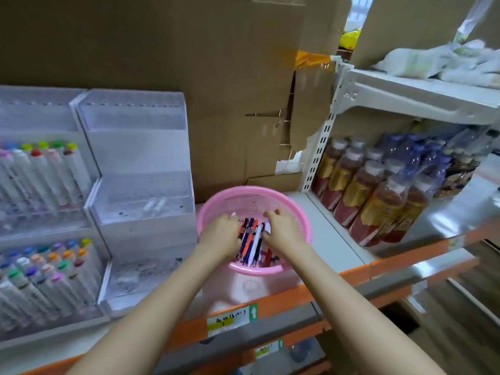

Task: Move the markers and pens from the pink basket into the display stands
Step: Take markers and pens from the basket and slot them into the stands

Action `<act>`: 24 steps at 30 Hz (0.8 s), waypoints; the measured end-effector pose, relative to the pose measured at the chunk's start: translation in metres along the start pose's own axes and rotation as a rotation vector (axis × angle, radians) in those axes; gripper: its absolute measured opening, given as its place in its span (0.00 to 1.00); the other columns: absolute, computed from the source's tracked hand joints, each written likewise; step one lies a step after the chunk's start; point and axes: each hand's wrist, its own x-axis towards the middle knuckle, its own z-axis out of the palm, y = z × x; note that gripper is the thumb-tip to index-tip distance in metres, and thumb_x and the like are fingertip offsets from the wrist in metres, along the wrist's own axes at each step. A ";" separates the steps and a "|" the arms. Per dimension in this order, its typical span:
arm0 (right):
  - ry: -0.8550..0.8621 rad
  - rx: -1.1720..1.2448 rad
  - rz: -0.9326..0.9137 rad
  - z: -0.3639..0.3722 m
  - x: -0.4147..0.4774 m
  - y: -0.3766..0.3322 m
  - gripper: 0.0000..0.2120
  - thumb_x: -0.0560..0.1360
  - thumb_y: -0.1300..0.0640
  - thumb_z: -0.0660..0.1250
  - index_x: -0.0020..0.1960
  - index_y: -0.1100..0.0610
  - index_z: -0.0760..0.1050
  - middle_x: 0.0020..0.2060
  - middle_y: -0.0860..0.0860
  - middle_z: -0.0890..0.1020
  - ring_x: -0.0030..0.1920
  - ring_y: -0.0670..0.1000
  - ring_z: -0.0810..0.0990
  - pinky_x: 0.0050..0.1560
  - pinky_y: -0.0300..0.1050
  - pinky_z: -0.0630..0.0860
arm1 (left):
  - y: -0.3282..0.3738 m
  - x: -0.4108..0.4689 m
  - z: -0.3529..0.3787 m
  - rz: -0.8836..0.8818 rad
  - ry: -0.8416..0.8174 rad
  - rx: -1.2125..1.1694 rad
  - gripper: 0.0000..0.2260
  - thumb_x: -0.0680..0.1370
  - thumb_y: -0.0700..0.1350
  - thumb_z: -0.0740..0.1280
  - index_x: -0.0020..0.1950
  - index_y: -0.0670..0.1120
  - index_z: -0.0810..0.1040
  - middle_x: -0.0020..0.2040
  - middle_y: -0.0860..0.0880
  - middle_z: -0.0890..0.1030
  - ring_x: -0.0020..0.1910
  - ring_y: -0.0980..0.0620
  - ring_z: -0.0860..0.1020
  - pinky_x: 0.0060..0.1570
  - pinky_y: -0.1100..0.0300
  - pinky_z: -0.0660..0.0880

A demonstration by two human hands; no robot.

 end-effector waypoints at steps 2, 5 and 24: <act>-0.030 -0.015 0.036 0.004 0.005 0.004 0.19 0.76 0.62 0.63 0.66 0.58 0.69 0.61 0.58 0.70 0.56 0.59 0.74 0.54 0.51 0.73 | 0.002 0.008 0.003 -0.066 0.000 -0.040 0.15 0.78 0.41 0.61 0.64 0.41 0.70 0.57 0.42 0.75 0.52 0.45 0.76 0.49 0.53 0.72; -0.054 -0.016 0.081 0.006 0.012 0.009 0.17 0.75 0.65 0.63 0.64 0.60 0.70 0.61 0.59 0.71 0.54 0.59 0.75 0.52 0.50 0.74 | 0.005 0.014 0.008 -0.139 0.000 0.025 0.16 0.78 0.37 0.60 0.65 0.40 0.69 0.53 0.43 0.77 0.46 0.47 0.76 0.43 0.56 0.73; -0.169 0.147 -0.101 0.006 0.014 0.005 0.18 0.71 0.65 0.65 0.61 0.60 0.75 0.54 0.58 0.80 0.54 0.59 0.78 0.54 0.53 0.76 | 0.009 0.009 0.001 -0.171 -0.030 -0.093 0.08 0.74 0.38 0.66 0.37 0.46 0.70 0.32 0.52 0.71 0.33 0.52 0.72 0.27 0.62 0.63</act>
